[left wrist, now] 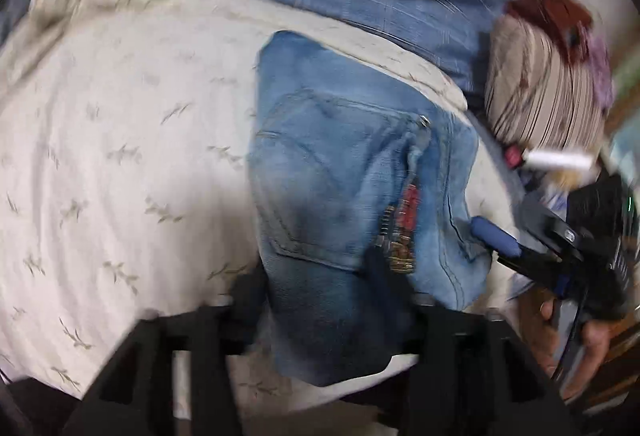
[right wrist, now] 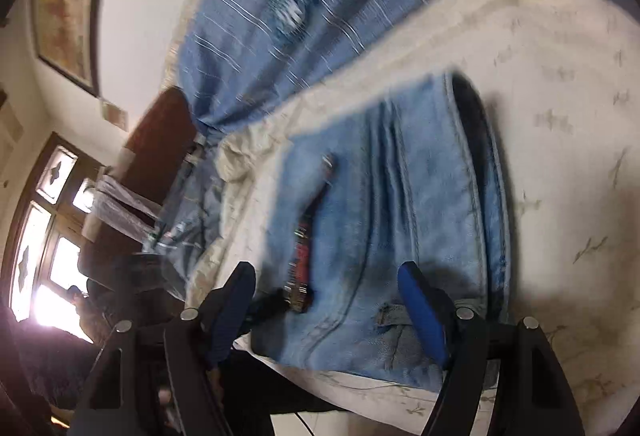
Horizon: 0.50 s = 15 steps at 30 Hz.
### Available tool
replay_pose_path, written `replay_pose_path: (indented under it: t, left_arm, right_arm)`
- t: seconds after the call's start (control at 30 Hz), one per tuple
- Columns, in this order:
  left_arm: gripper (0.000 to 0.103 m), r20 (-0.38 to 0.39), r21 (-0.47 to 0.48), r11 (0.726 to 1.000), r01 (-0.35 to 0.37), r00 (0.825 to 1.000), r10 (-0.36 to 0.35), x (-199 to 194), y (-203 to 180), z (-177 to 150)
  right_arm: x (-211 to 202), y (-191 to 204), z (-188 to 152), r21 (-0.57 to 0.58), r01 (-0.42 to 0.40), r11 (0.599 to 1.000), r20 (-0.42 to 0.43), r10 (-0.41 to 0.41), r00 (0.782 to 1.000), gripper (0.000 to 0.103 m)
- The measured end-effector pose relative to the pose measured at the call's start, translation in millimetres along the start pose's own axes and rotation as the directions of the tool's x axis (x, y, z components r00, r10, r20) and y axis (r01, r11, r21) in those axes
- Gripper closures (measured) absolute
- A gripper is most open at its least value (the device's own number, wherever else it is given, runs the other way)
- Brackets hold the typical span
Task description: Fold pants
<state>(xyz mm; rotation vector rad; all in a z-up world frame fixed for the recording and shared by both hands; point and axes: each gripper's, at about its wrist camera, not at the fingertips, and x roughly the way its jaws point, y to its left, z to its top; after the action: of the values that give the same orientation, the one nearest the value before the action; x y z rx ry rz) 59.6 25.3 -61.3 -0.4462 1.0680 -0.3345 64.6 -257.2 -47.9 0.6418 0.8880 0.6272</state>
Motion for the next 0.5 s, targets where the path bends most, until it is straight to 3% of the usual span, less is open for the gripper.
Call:
replay_pose_path:
  t: [0.03, 0.1, 0.2, 0.27, 0.33, 0.4, 0.43, 0.5]
  left_arm:
    - [0.030, 0.020, -0.013, 1.000, 0.012, 1.000, -0.012, -6, 5, 2]
    - [0.027, 0.077, -0.007, 1.000, 0.002, 0.997, -0.002, -19, 9, 5]
    - [0.027, 0.134, 0.030, 0.999, -0.024, 0.991, 0.020, -33, -2, 8]
    - [0.027, 0.164, 0.081, 0.996, -0.047, 0.986, 0.033, -34, -14, 6]
    - [0.027, 0.152, 0.112, 0.992, -0.055, 0.988, 0.038, -30, -21, 2]
    - [0.027, 0.097, 0.142, 0.989, -0.048, 0.995, 0.034, -14, -29, -2]
    - [0.026, 0.083, 0.158, 0.984, -0.082, 0.994, 0.069, -4, -32, -4]
    - [0.023, 0.080, 0.200, 0.967, -0.158, 0.986, 0.144, 9, -35, -8]
  right_arm:
    - [-10, 3, 4, -0.010, 0.022, 1.000, 0.030, -0.022, 0.999, 0.026]
    - [-23, 0, 14, -0.005, 0.106, 0.994, 0.062, -0.106, 0.992, 0.023]
    - [-21, -21, 31, 0.042, 0.194, 0.980, 0.040, -0.196, 0.980, 0.023]
    - [-11, -32, 40, 0.069, 0.204, 0.977, 0.006, -0.205, 0.979, 0.023]
    - [2, -39, 47, 0.088, 0.171, 0.981, -0.029, -0.169, 0.985, 0.023]
    - [19, -47, 54, 0.099, 0.223, 0.970, -0.074, -0.216, 0.974, 0.023]
    - [25, -52, 55, 0.108, 0.235, 0.966, -0.089, -0.226, 0.970, 0.023]
    - [36, -57, 58, 0.133, 0.192, 0.972, -0.104, -0.179, 0.978, 0.039]
